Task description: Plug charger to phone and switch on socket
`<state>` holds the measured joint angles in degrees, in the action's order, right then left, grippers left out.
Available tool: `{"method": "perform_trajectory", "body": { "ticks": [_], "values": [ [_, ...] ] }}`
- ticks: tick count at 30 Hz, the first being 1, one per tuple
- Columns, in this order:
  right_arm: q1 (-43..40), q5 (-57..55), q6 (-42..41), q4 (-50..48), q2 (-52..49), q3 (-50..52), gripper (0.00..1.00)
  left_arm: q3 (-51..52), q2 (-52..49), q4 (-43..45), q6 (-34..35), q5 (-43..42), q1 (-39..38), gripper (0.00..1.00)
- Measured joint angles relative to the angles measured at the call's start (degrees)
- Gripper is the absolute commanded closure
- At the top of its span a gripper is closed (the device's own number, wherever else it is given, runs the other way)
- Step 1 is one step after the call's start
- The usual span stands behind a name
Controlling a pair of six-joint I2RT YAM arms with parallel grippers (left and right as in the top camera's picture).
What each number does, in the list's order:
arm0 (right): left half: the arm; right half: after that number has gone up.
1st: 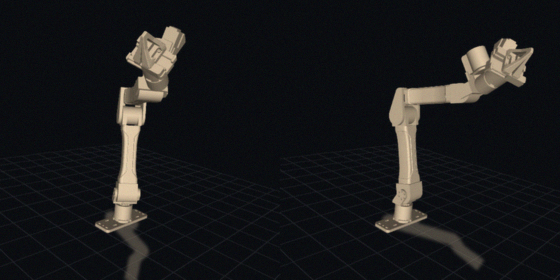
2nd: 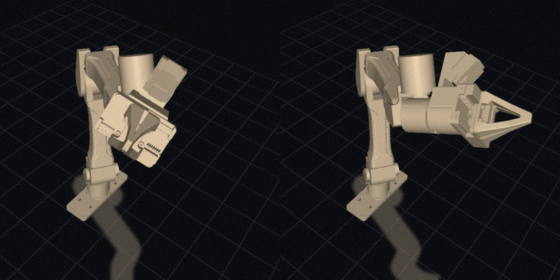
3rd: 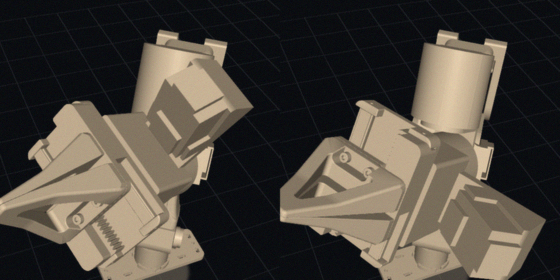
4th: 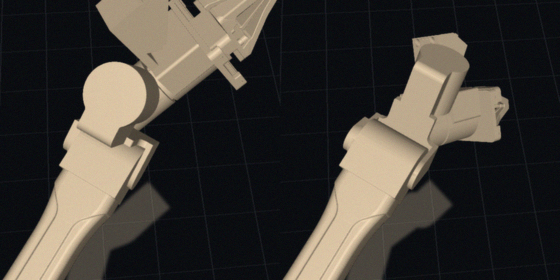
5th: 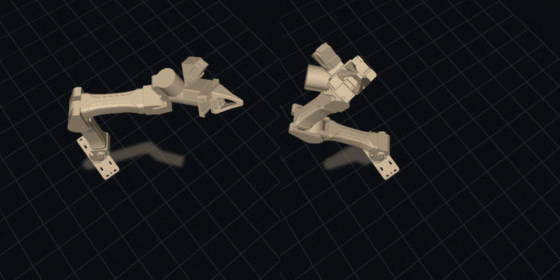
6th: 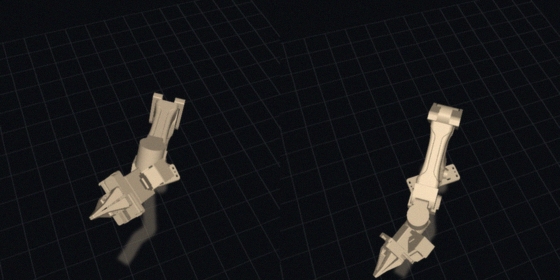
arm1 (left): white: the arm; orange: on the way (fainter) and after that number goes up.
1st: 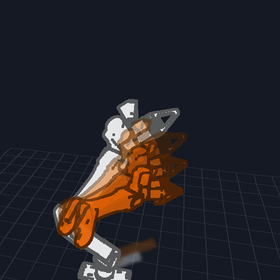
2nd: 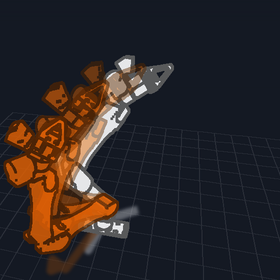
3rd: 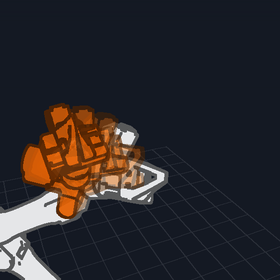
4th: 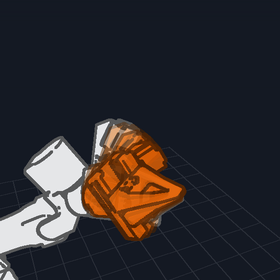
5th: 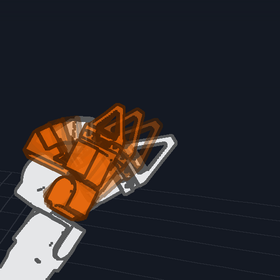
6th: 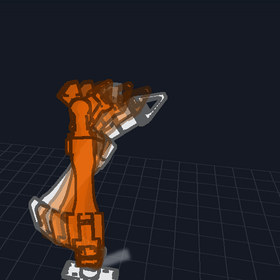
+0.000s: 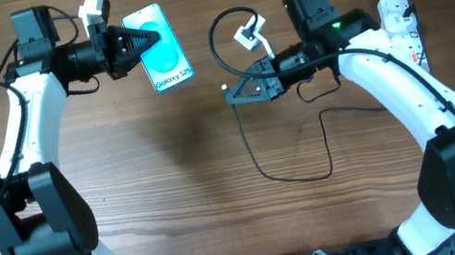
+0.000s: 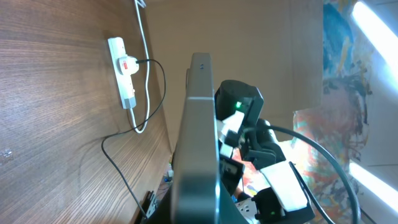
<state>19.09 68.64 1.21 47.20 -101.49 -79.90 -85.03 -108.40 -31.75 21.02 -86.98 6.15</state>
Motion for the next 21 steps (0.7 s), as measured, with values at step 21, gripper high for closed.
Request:
{"method": "perform_trajectory", "body": {
  "ticks": [21],
  "values": [
    [6.36, 3.34, -8.74, -11.74, 0.00, 0.04, 0.95, 0.00, 0.00, 0.52, -0.42, -0.17, -4.98, 0.96]
  ]
}}
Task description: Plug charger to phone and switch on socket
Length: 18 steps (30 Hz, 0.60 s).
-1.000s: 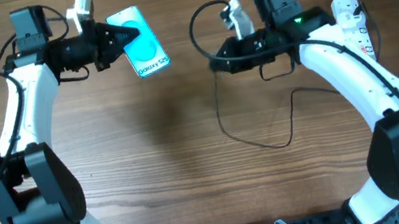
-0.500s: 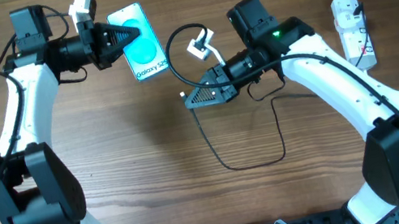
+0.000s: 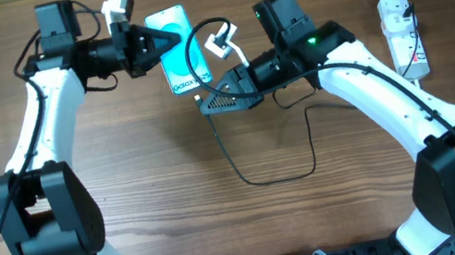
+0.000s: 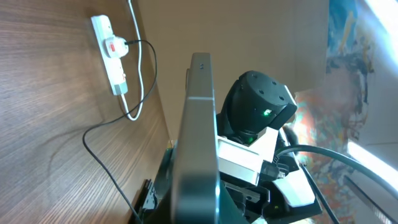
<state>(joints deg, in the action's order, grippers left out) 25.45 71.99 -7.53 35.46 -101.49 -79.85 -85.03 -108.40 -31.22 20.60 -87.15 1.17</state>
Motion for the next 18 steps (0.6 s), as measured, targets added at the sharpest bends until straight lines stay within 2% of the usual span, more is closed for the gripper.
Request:
{"method": "perform_trajectory", "body": {
  "ticks": [8, 12, 18],
  "values": [
    [0.00, 0.00, -3.41, -4.28, 0.00, 0.00, 0.95, 0.00, 0.00, 0.13, 0.00, 0.00, -0.48, 0.96],
    [0.00, 0.00, -4.26, -4.35, 0.00, 0.00, 0.95, 0.00, 0.00, 2.86, 0.07, -0.26, -0.39, 0.96],
    [-1.70, -0.04, -4.61, -2.71, 0.00, 0.00, 0.95, 0.00, 0.00, 3.23, 1.57, -0.52, 3.58, 0.96]
  ]
}}
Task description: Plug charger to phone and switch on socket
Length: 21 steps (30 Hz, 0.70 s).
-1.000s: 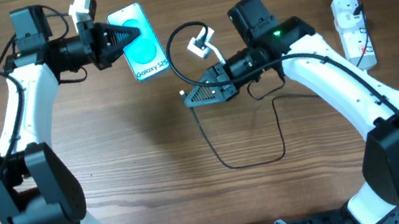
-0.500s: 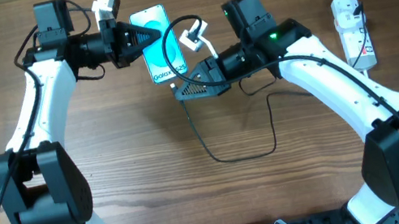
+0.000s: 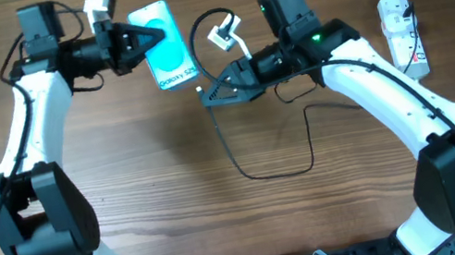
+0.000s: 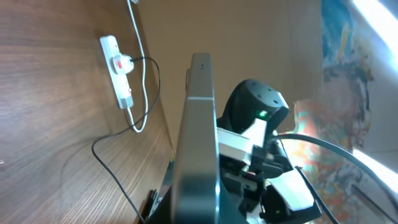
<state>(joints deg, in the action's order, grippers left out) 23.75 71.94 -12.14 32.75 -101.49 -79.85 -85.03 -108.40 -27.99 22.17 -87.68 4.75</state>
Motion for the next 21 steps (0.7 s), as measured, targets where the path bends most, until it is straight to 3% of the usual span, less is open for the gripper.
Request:
{"method": "perform_trajectory", "body": {
  "ticks": [7, 11, 15, 21],
  "values": [
    [-1.05, 7.37, 4.68, 1.42, 0.00, 1.09, 0.95, 0.00, 0.00, 1.16, 0.66, -0.15, 0.46, 0.96],
    [-1.03, 4.48, -4.17, -11.87, 0.00, 1.84, 0.95, 0.00, 0.00, 1.27, 0.68, -0.31, 0.46, 0.96],
    [-0.85, 4.22, -10.80, -15.82, 0.00, 1.84, 0.95, 0.00, 0.00, 1.75, 0.79, -0.31, 0.46, 0.96],
    [2.69, 1.33, -14.23, -16.15, 0.00, 1.86, 0.95, 0.09, 0.00, 5.64, 3.28, -0.35, 0.46, 0.96]
  ]
}}
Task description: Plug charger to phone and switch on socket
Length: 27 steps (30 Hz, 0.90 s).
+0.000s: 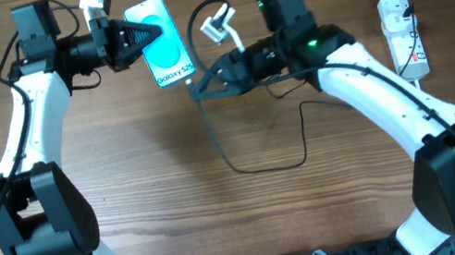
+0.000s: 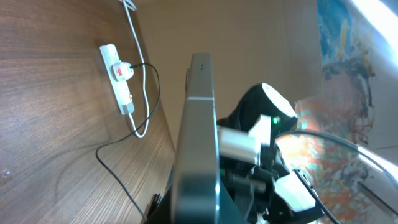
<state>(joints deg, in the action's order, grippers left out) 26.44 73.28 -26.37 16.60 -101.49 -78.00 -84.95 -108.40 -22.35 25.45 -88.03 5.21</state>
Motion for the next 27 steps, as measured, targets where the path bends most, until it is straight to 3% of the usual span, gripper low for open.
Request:
{"method": "perform_trajectory", "body": {
  "ticks": [11, 27],
  "values": [
    [1.44, -5.86, -3.45, -2.78, 0.00, 0.42, 0.96, 0.00, 0.00, 1.03, 3.39, 0.02, -0.98, 0.96],
    [-0.11, -4.87, -3.85, -2.75, 0.00, 0.81, 0.96, 0.00, 0.00, 3.69, 5.09, 0.33, -2.38, 0.96]
  ]
}}
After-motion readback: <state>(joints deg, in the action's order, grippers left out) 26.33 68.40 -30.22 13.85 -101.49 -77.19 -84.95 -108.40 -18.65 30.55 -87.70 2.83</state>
